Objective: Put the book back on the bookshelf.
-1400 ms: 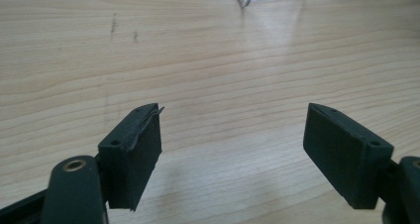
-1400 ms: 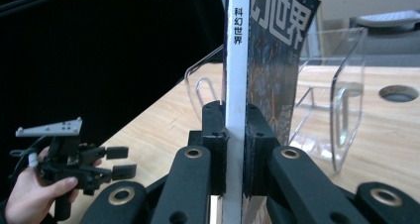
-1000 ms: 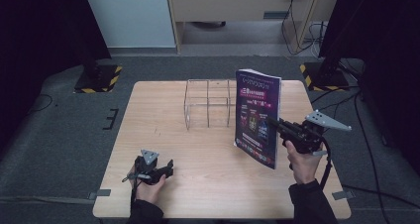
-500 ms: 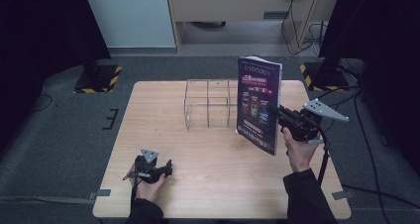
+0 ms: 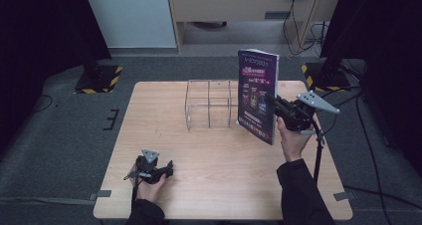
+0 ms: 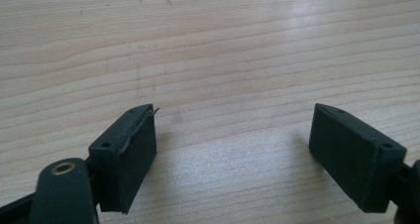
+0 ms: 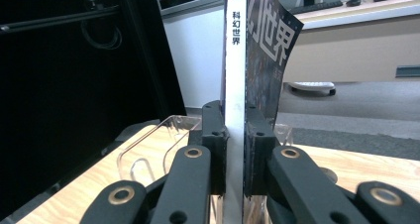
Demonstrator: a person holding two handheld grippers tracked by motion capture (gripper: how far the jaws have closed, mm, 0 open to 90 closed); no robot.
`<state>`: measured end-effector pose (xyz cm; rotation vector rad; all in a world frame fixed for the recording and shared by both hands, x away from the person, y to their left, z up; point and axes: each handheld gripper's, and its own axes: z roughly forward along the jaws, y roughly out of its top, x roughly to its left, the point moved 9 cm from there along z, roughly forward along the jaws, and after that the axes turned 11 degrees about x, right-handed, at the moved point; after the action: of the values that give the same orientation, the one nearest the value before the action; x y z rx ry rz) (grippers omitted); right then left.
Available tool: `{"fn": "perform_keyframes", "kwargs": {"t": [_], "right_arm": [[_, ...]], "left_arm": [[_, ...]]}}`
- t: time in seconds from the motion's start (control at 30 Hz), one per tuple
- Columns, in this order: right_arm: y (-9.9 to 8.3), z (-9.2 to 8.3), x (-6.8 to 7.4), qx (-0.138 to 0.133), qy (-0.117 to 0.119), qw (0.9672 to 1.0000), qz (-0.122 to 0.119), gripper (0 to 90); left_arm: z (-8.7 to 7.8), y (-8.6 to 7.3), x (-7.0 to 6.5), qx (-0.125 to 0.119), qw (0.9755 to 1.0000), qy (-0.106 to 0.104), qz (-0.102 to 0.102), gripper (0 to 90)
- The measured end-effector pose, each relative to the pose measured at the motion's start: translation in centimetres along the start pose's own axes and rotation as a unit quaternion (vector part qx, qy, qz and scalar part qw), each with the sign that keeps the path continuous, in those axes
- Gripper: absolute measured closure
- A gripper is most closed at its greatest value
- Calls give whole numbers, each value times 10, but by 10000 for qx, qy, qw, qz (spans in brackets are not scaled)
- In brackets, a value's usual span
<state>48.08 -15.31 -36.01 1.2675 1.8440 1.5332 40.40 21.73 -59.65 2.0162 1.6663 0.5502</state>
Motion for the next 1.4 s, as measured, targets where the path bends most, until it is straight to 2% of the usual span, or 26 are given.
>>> {"fn": "perform_keyframes", "kwargs": {"t": [0.57, 0.9, 1.2, 1.4], "right_arm": [[7, 38, -9, -26, -236, 9997, 60, 831], [0, 67, -17, 106, -416, 9990, 87, 831], [-8, 81, -20, -26, -515, 9986, 91, 831], [-15, 82, -18, -21, -542, 9985, 3, 831]], "left_arm": [[0, 0, 0, 10, 10000, -19, -6, 168], [0, 0, 0, 10, 10000, -20, -5, 168], [0, 0, 0, 12, 10000, -21, -4, 168], [0, 0, 0, 12, 10000, -20, -5, 168]]}}
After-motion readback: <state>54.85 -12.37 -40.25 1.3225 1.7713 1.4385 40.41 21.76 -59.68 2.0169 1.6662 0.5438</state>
